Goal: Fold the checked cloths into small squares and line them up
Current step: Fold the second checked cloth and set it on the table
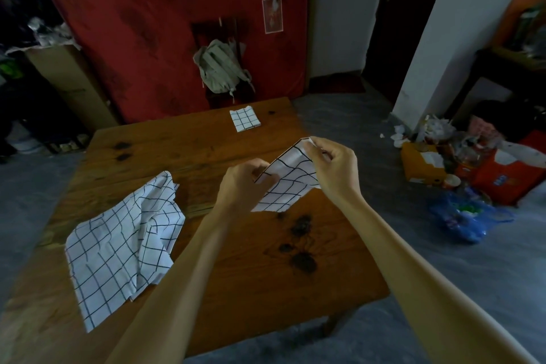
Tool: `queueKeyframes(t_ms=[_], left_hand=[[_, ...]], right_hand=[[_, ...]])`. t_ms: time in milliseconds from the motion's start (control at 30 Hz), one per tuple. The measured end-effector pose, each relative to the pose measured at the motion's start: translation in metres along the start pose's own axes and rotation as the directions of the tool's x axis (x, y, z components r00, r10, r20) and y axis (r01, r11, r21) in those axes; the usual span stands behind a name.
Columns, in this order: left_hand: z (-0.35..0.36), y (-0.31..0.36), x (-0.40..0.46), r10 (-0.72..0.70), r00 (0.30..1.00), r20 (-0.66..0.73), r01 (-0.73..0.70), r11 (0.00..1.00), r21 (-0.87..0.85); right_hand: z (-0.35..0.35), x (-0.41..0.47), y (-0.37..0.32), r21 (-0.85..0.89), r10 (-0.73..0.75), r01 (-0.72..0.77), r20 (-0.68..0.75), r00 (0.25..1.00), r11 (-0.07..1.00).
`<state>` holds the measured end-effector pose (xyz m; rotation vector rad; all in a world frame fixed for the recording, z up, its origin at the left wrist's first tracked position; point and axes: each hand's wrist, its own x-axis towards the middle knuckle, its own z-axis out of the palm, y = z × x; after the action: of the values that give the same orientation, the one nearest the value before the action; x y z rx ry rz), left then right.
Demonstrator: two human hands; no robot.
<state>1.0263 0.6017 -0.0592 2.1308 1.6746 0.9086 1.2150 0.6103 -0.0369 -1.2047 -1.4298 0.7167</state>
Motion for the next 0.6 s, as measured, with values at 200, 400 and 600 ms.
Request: queueKeyframes(t_ms=[200,400,600], left_hand=[[0.005,-0.003,0.0,-0.017,0.981,-0.193,0.023,0.999,0.027],[0.002,0.004,0.003,-0.114,0.962,-0.249,0.093,0.991,-0.095],[0.0,0.015,0.001,-0.008,0.975,-0.224,-0.028,0.988,-0.155]], right_hand=[[-0.005,-0.004,-0.003,-0.044,-0.088,0.092,0.072,0.993,0.995],[-0.005,-0.013,-0.005,0.065,-0.021,0.005,0.262,0.965,0.998],[0.003,-0.014,0.005,-0.045,0.056,-0.048,0.199,0.978,0.998]])
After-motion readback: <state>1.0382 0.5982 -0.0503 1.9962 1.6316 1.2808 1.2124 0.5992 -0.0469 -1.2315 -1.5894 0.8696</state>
